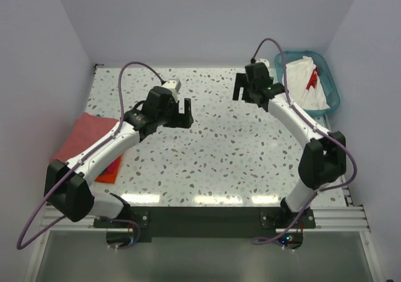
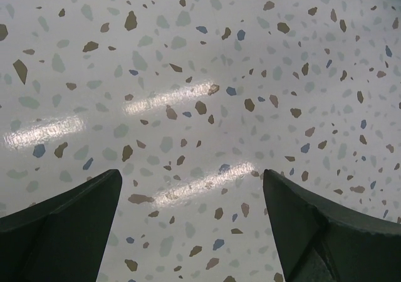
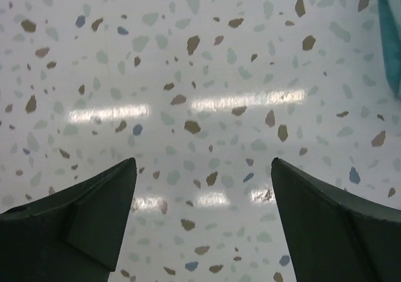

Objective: Fold and stack the t-shirts
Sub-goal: Grab the tshirt from the pile

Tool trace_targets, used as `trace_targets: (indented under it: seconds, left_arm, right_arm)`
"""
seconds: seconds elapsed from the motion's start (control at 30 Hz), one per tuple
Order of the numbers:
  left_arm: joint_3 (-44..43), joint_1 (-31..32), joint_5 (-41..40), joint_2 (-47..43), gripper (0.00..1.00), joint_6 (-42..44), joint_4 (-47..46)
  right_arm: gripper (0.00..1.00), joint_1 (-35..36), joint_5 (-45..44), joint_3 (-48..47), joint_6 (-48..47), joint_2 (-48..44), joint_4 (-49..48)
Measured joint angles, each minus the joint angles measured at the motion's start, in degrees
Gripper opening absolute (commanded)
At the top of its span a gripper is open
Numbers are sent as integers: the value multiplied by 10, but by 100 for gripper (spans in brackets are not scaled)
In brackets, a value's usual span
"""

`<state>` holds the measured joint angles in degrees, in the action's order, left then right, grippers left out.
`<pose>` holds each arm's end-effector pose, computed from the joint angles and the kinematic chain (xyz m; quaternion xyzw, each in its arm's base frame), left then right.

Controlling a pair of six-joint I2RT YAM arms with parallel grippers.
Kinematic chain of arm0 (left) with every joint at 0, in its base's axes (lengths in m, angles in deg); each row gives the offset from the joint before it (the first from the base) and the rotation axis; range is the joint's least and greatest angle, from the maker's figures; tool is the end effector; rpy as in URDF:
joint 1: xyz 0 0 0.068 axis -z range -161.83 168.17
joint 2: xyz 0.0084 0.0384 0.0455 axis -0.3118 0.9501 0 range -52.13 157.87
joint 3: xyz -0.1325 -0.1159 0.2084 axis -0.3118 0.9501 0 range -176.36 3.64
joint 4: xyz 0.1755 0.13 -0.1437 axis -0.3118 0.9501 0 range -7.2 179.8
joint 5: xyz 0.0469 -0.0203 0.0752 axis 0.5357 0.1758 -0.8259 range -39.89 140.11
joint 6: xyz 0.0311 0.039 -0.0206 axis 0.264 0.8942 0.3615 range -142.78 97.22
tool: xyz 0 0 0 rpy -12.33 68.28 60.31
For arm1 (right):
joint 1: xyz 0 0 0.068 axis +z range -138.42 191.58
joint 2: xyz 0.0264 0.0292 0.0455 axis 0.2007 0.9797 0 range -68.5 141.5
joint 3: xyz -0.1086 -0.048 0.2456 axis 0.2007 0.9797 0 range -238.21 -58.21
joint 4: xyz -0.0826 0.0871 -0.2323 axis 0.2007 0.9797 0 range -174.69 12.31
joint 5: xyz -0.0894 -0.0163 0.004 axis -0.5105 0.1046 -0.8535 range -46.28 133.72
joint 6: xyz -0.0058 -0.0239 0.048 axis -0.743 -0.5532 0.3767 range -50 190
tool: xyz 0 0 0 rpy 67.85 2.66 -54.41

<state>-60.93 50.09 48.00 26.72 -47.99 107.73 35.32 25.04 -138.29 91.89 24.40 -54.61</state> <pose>0.2605 -0.1608 0.3010 0.0450 0.9021 -0.1904 0.3846 0.3383 0.1363 0.3079 0.0503 0.9055 0.0157 0.4210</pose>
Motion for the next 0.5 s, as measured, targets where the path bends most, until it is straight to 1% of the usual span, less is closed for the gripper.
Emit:
trace_targets:
  seconds: [0.1,0.17,0.27,0.33,0.5]
  left_arm:
    - [0,0,-3,-3,100,4,0]
    - [0,0,-4,-7,100,7,0]
    - [0,0,-8,-14,100,9,0]
    - [0,0,-10,-19,100,9,0]
    - [0,0,-11,-24,100,9,0]
  right_arm:
    - [91,-61,8,-66,2,67,-15]
    - [89,-115,6,-108,7,110,-22]
    - [88,-191,-2,-188,26,179,-28]
    - [88,-229,-8,-229,40,219,-36]
    - [88,-284,-39,-295,63,295,-49]
